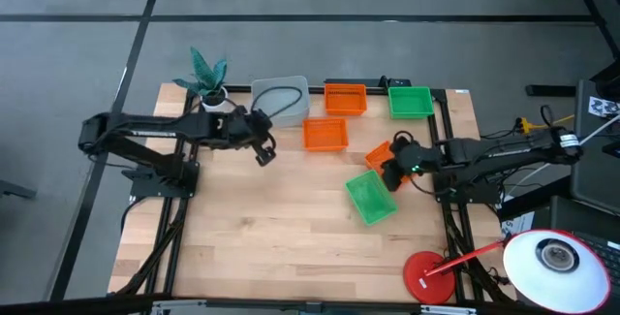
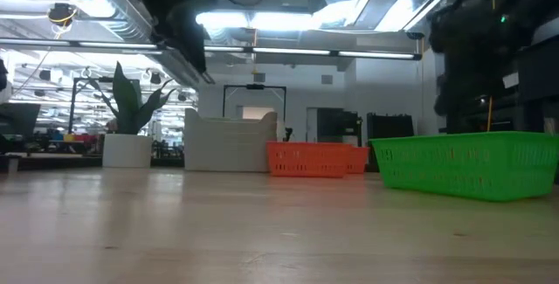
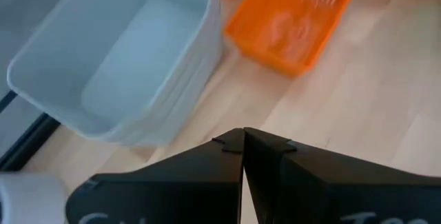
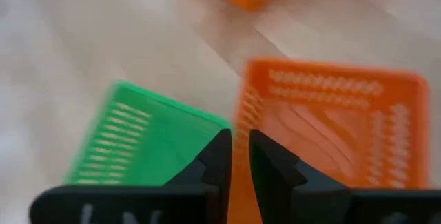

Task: Stack baskets by color
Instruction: Move the right orange bin to the center of the table

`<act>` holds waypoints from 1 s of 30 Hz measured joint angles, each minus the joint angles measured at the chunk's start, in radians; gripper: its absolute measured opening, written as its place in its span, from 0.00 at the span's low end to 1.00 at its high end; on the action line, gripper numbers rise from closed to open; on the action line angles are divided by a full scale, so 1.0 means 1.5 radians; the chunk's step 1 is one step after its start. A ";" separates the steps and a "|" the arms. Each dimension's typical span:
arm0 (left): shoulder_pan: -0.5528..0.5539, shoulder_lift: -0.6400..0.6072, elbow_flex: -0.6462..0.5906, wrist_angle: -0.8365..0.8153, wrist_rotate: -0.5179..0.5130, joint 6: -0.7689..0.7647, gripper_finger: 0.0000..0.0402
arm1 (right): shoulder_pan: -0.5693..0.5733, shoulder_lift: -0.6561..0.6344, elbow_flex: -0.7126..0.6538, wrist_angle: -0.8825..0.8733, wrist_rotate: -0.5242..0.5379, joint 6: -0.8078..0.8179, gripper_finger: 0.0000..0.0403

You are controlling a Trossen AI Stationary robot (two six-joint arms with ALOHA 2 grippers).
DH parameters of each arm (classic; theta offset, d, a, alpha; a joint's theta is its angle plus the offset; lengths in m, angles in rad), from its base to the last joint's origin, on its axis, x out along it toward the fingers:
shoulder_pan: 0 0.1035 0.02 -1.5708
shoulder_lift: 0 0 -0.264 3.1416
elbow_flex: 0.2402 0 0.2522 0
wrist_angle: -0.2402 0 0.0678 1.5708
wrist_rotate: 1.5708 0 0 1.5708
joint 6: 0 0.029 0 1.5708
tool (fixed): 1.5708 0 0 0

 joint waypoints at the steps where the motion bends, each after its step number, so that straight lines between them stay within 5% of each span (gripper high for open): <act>1: 0.003 -0.008 -0.009 0.003 0.002 0.000 0.00 | -0.012 0.014 0.000 -0.003 0.000 0.004 0.13; 12: 0.007 -0.006 -0.030 -0.001 0.010 0.018 0.00 | -0.173 0.194 0.000 0.006 -0.029 -0.063 0.13; 18: 0.007 -0.005 -0.030 0.000 0.010 0.035 0.00 | -0.242 0.256 0.000 0.124 -0.041 -0.150 0.13; 24: 0.007 -0.005 -0.030 0.005 0.010 0.035 0.00 | -0.278 0.299 0.035 0.273 -0.092 -0.266 0.13; 30: 0.007 -0.005 -0.030 0.007 0.009 0.030 0.00 | -0.280 0.313 0.113 0.275 -0.131 -0.341 0.13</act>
